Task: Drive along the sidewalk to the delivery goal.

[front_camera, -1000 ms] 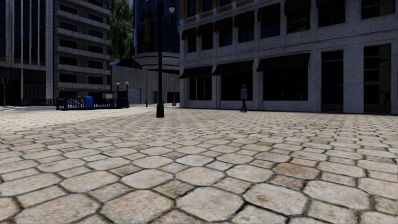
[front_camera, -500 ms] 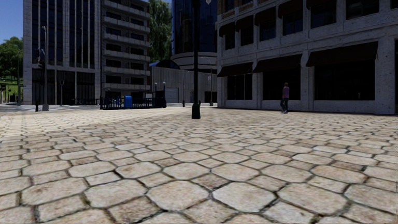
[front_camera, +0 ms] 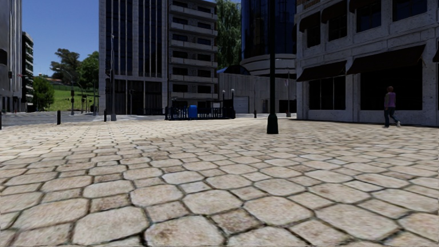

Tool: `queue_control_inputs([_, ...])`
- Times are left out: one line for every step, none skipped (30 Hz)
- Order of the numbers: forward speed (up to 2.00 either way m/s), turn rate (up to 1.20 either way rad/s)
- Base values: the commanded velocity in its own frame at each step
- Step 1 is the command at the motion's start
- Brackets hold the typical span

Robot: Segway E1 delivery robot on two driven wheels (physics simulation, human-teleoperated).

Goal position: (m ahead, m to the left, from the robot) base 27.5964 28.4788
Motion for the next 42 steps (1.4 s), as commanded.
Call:
queue_control_inputs([2.0,0.58])
queue_control_inputs([2.0,0.58])
queue_control_inputs([2.0,0.58])
queue_control_inputs([2.0,0.58])
queue_control_inputs([2.0,0.58])
queue_control_inputs([2.0,0.58])
queue_control_inputs([2.0,0.58])
queue_control_inputs([2.0,0.58])
queue_control_inputs([2.0,0.58])
queue_control_inputs([2.0,0.58])
queue_control_inputs([2.0,0.58])
queue_control_inputs([2.0,0.58])
queue_control_inputs([2.0,0.58])
queue_control_inputs([2.0,0.58])
queue_control_inputs([2.0,0.58])
queue_control_inputs([2.0,0.58])
queue_control_inputs([2.0,0.58])
queue_control_inputs([2.0,0.58])
queue_control_inputs([2.0,0.58])
queue_control_inputs([2.0,0.53])
queue_control_inputs([2.0,0.0])
queue_control_inputs([2.0,0.0])
queue_control_inputs([2.0,0.0])
queue_control_inputs([2.0,0.0])
queue_control_inputs([2.0,0.0])
queue_control_inputs([2.0,0.0])
queue_control_inputs([2.0,0.0])
queue_control_inputs([2.0,0.0])
queue_control_inputs([2.0,0.0])
queue_control_inputs([2.0,0.0])
queue_control_inputs([2.0,0.0])
queue_control_inputs([2.0,0.0])
queue_control_inputs([2.0,0.0])
queue_control_inputs([2.0,0.0])
queue_control_inputs([2.0,0.0])
queue_control_inputs([2.0,0.0])
queue_control_inputs([2.0,0.0])
queue_control_inputs([2.0,0.0])
queue_control_inputs([2.0,0.0])
queue_control_inputs([2.0,0.0])
queue_control_inputs([2.0,0.0])
queue_control_inputs([2.0,0.0])
